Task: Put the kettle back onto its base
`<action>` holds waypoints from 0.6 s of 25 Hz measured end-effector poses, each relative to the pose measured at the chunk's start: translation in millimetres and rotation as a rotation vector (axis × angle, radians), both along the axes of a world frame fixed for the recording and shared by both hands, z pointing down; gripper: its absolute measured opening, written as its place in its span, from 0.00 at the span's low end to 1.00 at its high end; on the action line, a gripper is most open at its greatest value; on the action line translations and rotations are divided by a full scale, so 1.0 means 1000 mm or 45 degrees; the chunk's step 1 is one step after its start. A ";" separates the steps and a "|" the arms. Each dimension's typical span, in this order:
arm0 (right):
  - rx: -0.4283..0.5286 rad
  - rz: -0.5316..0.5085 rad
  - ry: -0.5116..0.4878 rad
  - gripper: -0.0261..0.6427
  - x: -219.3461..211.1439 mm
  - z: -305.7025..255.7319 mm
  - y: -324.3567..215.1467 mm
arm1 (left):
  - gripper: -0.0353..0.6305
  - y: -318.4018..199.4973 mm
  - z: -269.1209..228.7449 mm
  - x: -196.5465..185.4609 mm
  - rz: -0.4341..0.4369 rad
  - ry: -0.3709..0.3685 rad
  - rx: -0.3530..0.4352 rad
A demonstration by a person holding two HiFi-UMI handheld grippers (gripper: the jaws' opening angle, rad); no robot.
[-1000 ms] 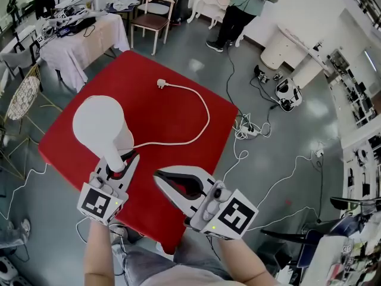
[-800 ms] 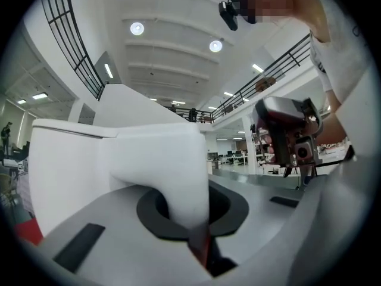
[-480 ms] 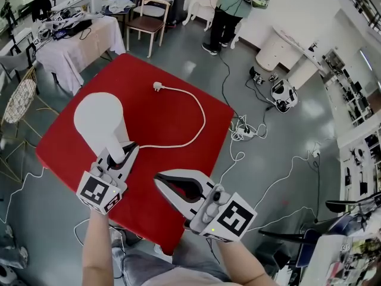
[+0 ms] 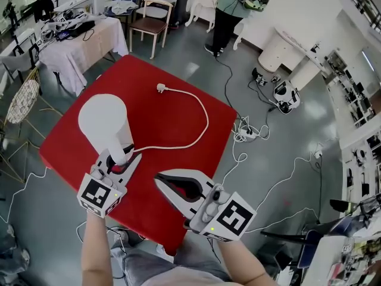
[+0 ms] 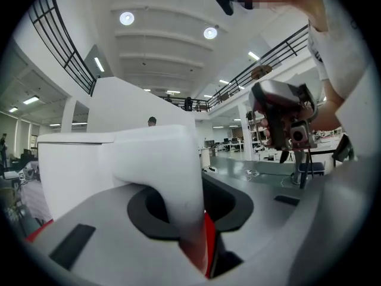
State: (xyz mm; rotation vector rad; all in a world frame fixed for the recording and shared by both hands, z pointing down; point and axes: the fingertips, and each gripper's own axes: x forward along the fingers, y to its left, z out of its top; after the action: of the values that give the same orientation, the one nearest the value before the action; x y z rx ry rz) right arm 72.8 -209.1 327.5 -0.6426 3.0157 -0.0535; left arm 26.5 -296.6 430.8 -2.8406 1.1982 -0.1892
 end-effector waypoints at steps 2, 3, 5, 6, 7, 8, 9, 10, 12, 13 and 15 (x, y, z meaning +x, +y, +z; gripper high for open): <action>0.001 -0.002 -0.002 0.05 -0.003 -0.002 -0.001 | 0.22 0.004 -0.003 -0.007 0.008 0.002 -0.010; 0.002 -0.004 -0.002 0.05 -0.005 -0.003 0.000 | 0.22 0.007 -0.005 -0.011 0.005 0.004 -0.011; -0.001 -0.006 -0.002 0.05 -0.006 -0.003 0.002 | 0.24 0.014 -0.006 -0.021 -0.012 0.001 -0.011; -0.005 -0.006 -0.002 0.05 -0.007 -0.003 0.003 | 0.24 0.018 -0.005 -0.027 -0.024 -0.002 -0.011; -0.008 -0.005 -0.002 0.05 -0.008 -0.003 0.004 | 0.24 0.022 -0.005 -0.033 -0.037 -0.002 -0.012; -0.008 -0.003 -0.004 0.05 -0.009 -0.003 0.004 | 0.24 0.026 -0.004 -0.039 -0.049 -0.001 -0.015; -0.008 -0.001 -0.006 0.05 -0.010 -0.004 0.005 | 0.24 0.029 -0.004 -0.045 -0.061 -0.003 -0.019; -0.013 0.000 -0.007 0.05 -0.011 -0.004 0.005 | 0.24 0.031 -0.004 -0.051 -0.069 -0.008 -0.025; -0.022 0.003 -0.008 0.05 -0.015 -0.006 0.006 | 0.25 0.035 -0.003 -0.058 -0.063 -0.027 -0.036; -0.022 0.007 -0.009 0.05 -0.017 -0.007 0.006 | 0.26 0.036 -0.003 -0.061 -0.048 -0.034 -0.040; -0.016 0.021 -0.016 0.05 -0.023 -0.009 0.007 | 0.27 0.041 -0.004 -0.069 -0.010 -0.023 -0.045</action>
State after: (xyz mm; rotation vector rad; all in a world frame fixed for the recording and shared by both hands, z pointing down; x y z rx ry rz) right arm 49.9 -201.8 318.4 -0.6656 3.0003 -0.0753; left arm -42.9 -255.8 426.4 -2.8581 1.2145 -0.2377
